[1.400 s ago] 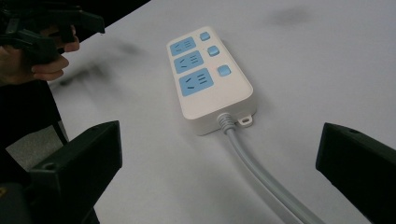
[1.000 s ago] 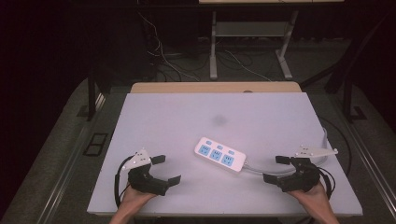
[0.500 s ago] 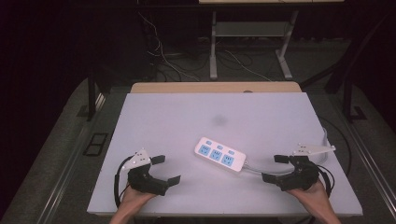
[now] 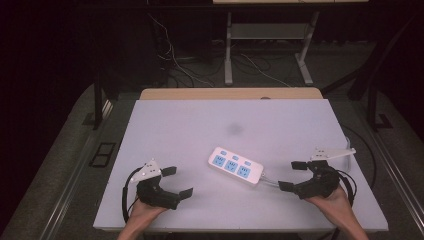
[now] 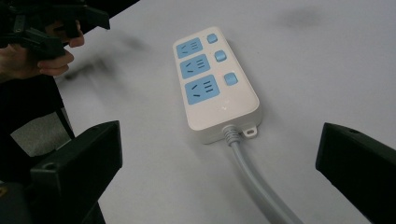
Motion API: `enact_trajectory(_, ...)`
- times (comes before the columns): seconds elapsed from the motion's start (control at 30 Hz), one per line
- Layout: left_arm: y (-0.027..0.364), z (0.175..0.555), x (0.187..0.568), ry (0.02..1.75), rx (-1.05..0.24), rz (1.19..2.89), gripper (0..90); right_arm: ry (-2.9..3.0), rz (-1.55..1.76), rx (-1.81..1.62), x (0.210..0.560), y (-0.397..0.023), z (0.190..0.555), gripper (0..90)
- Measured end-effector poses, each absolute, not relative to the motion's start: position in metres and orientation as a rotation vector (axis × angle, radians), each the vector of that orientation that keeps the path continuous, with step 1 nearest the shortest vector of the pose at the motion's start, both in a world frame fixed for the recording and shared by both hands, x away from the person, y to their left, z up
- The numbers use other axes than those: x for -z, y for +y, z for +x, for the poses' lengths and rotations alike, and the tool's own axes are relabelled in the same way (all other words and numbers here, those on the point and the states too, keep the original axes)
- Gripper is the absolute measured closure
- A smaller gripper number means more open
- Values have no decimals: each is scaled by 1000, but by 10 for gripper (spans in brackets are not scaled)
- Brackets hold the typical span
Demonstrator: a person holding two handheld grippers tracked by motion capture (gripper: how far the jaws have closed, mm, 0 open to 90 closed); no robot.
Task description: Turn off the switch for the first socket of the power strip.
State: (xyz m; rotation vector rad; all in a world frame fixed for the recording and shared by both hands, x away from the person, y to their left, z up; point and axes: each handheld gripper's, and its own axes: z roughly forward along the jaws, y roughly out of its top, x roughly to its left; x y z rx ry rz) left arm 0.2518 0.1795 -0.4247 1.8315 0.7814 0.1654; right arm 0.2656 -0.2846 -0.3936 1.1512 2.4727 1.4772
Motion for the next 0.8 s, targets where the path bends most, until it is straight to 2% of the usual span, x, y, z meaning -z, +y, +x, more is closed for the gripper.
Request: enact_trajectory(0.8, 179, 252, 425, 781, -162, 1833, 0, 2555, 1098, -1408, 372, -272, 290, 3)
